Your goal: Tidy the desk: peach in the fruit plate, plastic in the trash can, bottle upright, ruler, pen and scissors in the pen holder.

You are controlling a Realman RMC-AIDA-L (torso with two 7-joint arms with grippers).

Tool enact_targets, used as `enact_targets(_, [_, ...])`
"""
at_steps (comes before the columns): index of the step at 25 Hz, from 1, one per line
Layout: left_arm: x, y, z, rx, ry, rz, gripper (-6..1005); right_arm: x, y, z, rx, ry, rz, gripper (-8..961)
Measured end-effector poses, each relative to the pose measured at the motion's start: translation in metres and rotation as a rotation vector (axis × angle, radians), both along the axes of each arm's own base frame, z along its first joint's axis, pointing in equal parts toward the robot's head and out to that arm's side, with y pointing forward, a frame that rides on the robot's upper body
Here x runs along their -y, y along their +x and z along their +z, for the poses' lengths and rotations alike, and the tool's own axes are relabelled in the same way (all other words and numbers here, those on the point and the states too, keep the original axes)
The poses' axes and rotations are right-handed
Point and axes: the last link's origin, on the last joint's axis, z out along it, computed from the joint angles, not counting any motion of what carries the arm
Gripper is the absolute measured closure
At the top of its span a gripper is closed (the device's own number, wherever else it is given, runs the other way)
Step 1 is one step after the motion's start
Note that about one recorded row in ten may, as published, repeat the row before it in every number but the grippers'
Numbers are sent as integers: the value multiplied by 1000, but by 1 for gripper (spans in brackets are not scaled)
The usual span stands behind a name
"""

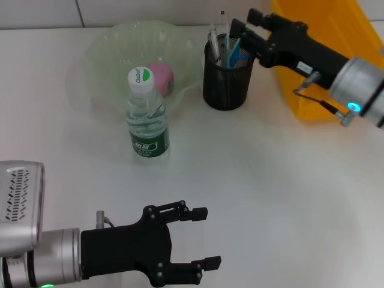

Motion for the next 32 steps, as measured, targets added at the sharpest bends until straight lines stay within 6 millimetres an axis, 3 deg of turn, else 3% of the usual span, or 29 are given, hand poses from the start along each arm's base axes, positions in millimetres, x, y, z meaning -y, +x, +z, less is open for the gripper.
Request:
enact_targets(4, [-1, 0, 1, 1, 6, 2, 199, 25, 15, 28, -67, 8, 42, 521])
enact_targets(5, [-2, -1, 2, 2, 10, 4, 199, 43, 28, 40, -52, -10, 70, 495])
enact_targets(6, [-2, -1, 3, 3, 11, 4, 199, 43, 28, 40, -52, -10, 70, 468])
enact_targets(7, [-2, -1, 3, 3, 13, 4, 199, 64, 43, 50, -28, -32, 108, 442])
enact_targets(9, [-3, -1, 5, 5, 20, 4, 199, 74, 49, 53, -16, -50, 129, 350])
enact_targets(12, [-6, -1, 7, 8, 34, 7, 199, 111, 66, 57, 45, -161, 209, 213])
enact_targets(15, [-8, -1, 8, 10, 38, 5, 199, 155, 83, 46, 111, -371, 267, 164])
enact_targets(21, [-11, 1, 10, 13, 50, 3, 199, 176, 88, 26, 131, -488, 258, 116])
enact_targets(32, [-11, -3, 13, 15, 66, 21, 199, 174, 84, 14, 135, -488, 243, 115])
